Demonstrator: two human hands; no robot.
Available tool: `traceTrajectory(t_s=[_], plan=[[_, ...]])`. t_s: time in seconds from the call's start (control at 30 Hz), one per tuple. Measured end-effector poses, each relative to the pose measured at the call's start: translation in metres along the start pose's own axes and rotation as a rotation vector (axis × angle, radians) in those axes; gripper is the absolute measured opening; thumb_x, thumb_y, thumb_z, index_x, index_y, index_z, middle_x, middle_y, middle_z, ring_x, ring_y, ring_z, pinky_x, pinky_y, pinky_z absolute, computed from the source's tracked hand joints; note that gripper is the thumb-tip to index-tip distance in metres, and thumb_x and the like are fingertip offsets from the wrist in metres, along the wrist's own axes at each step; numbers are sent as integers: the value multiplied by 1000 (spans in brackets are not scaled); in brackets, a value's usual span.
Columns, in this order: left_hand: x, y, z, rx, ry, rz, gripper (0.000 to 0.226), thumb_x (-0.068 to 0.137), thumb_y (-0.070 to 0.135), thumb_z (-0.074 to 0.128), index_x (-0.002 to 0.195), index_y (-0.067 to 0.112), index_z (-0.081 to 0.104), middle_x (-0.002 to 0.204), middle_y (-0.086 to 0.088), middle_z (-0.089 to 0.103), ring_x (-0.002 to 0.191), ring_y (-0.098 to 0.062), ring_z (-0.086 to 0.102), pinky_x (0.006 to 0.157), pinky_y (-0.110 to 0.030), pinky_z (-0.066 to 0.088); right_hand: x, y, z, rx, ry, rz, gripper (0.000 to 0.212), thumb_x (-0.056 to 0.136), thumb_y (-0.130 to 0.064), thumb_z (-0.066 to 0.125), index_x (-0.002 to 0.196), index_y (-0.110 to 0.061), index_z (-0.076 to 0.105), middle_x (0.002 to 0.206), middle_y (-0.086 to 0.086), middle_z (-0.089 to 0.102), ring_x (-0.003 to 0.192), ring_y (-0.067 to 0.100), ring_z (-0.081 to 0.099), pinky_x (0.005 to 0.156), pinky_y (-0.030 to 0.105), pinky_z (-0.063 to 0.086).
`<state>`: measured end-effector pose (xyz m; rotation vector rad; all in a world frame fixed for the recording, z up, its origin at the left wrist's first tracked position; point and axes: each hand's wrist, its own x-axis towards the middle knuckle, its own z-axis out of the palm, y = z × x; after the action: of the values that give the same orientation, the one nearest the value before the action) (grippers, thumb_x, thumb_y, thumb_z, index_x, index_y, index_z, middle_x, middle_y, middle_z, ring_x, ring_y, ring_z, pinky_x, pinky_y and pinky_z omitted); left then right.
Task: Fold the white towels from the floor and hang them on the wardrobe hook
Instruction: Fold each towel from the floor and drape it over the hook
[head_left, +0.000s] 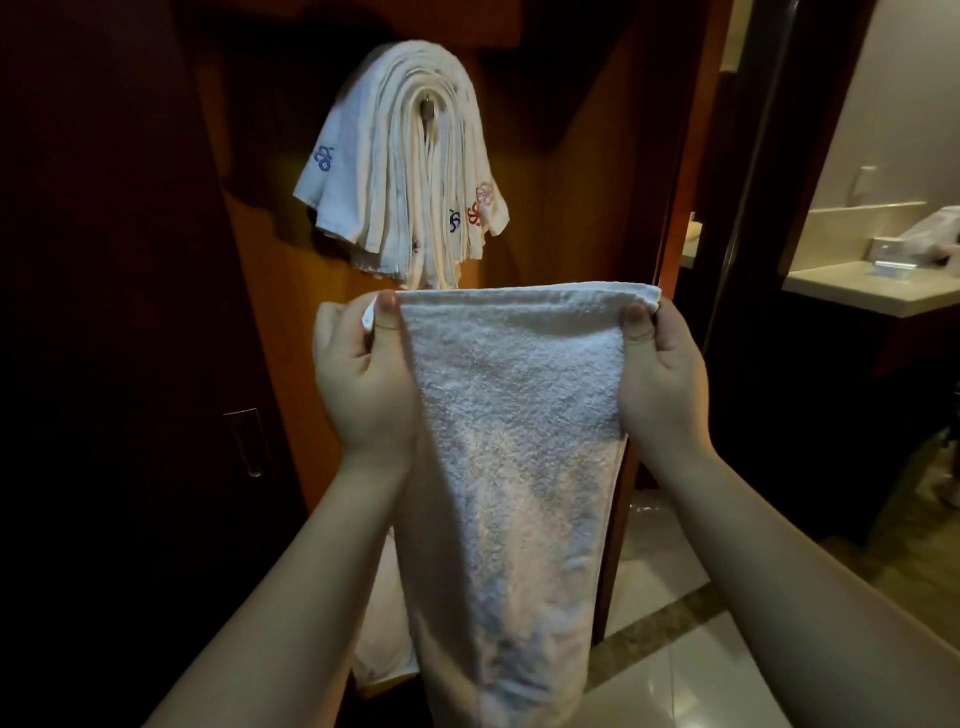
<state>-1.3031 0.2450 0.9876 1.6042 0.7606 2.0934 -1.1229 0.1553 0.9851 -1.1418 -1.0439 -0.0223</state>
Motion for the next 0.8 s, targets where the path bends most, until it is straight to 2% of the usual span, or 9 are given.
traceTrajectory(t_s=[0.07,0.2,0.33,0.47,0.6,0.7,0.73,0.8], plan=[[3,-5,-1,6,-9,74,17,104,23,52,96,24,67,85,16,53,84,5,54,78,-7,38,2,-1,1,-6,2,14,25,105,-49,44,98,-64,63,96,-30,69,89,-10,65,72,6,47],[9,-16,-6,71,-54,158,22,103,23,55,101,11,74,88,15,57,86,5,53,76,-12,42,4,-2,1,8,-5,30,24,104,-54,42,97,-61,64,95,-25,70,89,-5,66,72,12,50],[10,-13,-7,60,-35,232,19,103,23,54,100,17,71,88,22,54,84,8,53,75,-7,38,5,-6,4,18,15,34,26,105,-53,41,95,-61,63,91,-27,69,83,-8,64,68,9,48],[15,-5,-8,37,-94,328,17,103,31,51,99,25,66,85,23,54,79,8,55,72,-5,37,11,-7,1,4,35,48,28,106,-52,40,92,-60,63,87,-27,68,80,-10,63,64,7,46],[24,0,-13,11,-176,293,25,103,38,50,98,22,69,85,18,61,79,4,58,70,-17,46,19,-7,-4,9,-3,80,27,105,-53,42,91,-58,65,88,-24,70,80,-6,66,64,9,48],[28,7,-16,-44,-251,186,20,100,39,52,86,37,67,75,22,64,74,6,59,66,-17,47,26,-7,-5,105,-51,144,27,103,-51,46,94,-47,71,94,-12,75,87,8,72,71,23,58],[30,9,-17,-69,-272,125,25,99,41,54,78,37,65,69,21,62,68,6,57,61,-15,45,28,-8,-5,149,-63,172,28,104,-49,47,97,-41,72,96,-8,76,89,11,73,70,25,59],[36,12,-16,-102,-293,13,37,98,46,55,70,23,60,61,17,55,57,5,49,52,-13,39,35,-12,-4,212,-76,204,29,105,-46,47,104,-32,72,97,-5,77,88,12,75,65,21,57]])
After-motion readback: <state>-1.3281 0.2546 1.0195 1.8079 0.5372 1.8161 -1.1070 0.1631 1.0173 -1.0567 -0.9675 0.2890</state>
